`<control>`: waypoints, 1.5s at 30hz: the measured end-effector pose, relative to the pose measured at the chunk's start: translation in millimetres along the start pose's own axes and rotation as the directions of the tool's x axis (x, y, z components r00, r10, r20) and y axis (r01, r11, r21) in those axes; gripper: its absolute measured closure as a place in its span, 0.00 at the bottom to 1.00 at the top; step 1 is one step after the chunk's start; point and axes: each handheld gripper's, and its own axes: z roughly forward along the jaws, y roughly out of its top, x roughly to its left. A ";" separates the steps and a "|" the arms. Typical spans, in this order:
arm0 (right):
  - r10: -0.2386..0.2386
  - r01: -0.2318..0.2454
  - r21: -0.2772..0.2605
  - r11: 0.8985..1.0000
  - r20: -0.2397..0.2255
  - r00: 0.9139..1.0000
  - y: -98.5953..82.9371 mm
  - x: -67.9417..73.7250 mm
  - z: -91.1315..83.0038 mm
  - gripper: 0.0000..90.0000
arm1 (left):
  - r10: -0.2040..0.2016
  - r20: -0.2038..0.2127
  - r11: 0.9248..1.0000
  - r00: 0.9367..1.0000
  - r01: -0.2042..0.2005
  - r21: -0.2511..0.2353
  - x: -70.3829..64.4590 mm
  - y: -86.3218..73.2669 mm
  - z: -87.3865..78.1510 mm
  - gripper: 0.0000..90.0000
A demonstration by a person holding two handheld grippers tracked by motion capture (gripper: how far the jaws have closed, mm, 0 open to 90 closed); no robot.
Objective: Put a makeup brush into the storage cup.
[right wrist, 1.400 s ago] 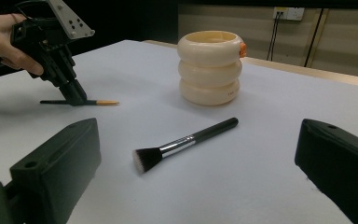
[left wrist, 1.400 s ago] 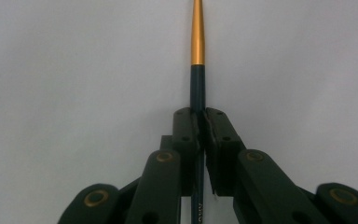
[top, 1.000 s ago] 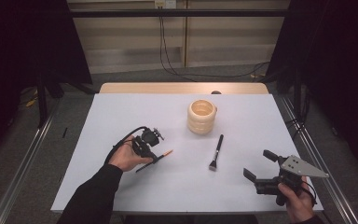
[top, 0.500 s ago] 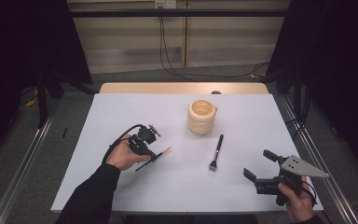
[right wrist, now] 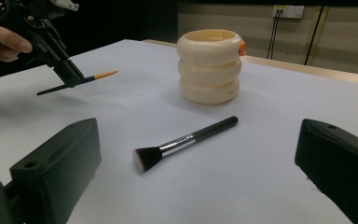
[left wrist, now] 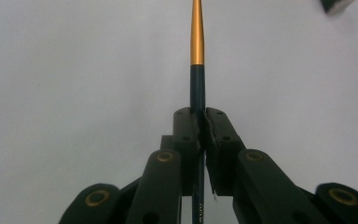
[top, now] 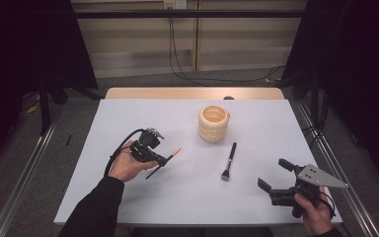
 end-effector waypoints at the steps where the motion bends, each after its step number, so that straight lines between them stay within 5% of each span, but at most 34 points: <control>1: 0.001 -0.001 0.000 1.000 0.001 1.000 0.0 -0.1 0.0 0.00 | -0.007 -0.004 1.000 1.000 0.007 -0.020 -0.8 -1.1 -1.6 0.93; 10: -0.001 0.001 0.000 1.000 -0.001 1.000 0.0 0.3 0.1 0.00 | -0.001 -0.011 0.995 1.000 0.000 -0.097 -3.7 -6.7 -9.8 0.93; 14: -0.002 0.002 0.003 1.000 -0.006 1.000 -0.1 0.0 0.0 0.00 | -0.055 -0.018 0.981 0.998 0.050 -0.188 -10.4 -10.0 -12.5 0.93; 16: -0.004 0.004 0.002 1.000 -0.006 1.000 -0.1 0.2 0.0 0.00 | -0.033 -0.034 0.982 0.999 0.026 -0.186 -9.9 -12.0 -14.6 0.93; 19: 0.000 0.000 0.001 1.000 -0.004 1.000 -0.1 0.3 0.1 0.00 | -0.050 -0.033 0.967 0.998 0.040 -0.252 -11.5 -18.7 -17.8 0.93; 21: -0.002 0.002 0.003 1.000 -0.005 1.000 -0.1 0.2 0.1 0.00 | -0.046 -0.032 0.964 0.998 0.036 -0.262 -11.5 -19.9 -18.4 0.93; 22: -0.004 0.004 0.002 1.000 -0.004 1.000 -0.2 0.0 0.3 0.00 | -0.049 -0.029 0.955 0.998 0.038 -0.295 -13.1 -22.5 -21.2 0.93; 25: -0.004 0.004 0.001 1.000 -0.002 1.000 -0.2 0.3 0.5 0.00 | -0.046 -0.034 0.945 0.998 0.033 -0.326 -14.4 -24.3 -25.1 0.93; 26: -0.004 0.004 0.001 1.000 -0.003 1.000 -0.2 0.3 0.5 0.00 | -0.052 -0.022 0.929 0.998 0.040 -0.369 -15.8 -26.0 -28.4 0.93; 34: -0.002 0.002 0.002 1.000 -0.003 1.000 -0.2 0.4 0.5 0.00 | -0.016 -0.044 0.906 0.999 -0.004 -0.423 -24.6 -29.7 -34.8 0.93; 37: -0.003 0.003 0.004 1.000 -0.007 1.000 -0.2 0.0 0.0 0.00 | -0.027 -0.044 0.885 0.999 0.003 -0.465 -28.7 -32.7 -37.0 0.93; 39: -0.006 0.006 0.003 1.000 -0.004 1.000 -0.4 -0.2 0.4 0.00 | -0.023 -0.045 0.880 0.999 -0.002 -0.475 -29.1 -33.7 -38.1 0.93; 41: -0.009 0.009 0.001 1.000 -0.003 1.000 -0.3 0.0 0.6 0.00 | -0.026 -0.041 0.860 0.999 0.001 -0.510 -31.4 -36.9 -40.4 0.93; 42: -0.009 0.009 0.001 1.000 -0.003 1.000 -0.3 0.0 0.6 0.00 | -0.026 -0.041 0.860 0.999 0.001 -0.510 -31.4 -36.9 -40.4 0.93; 45: -0.009 0.009 0.001 1.000 -0.005 1.000 -0.3 0.1 0.6 0.00 | -0.027 -0.037 0.836 0.999 0.002 -0.549 -33.2 -40.8 -41.5 0.93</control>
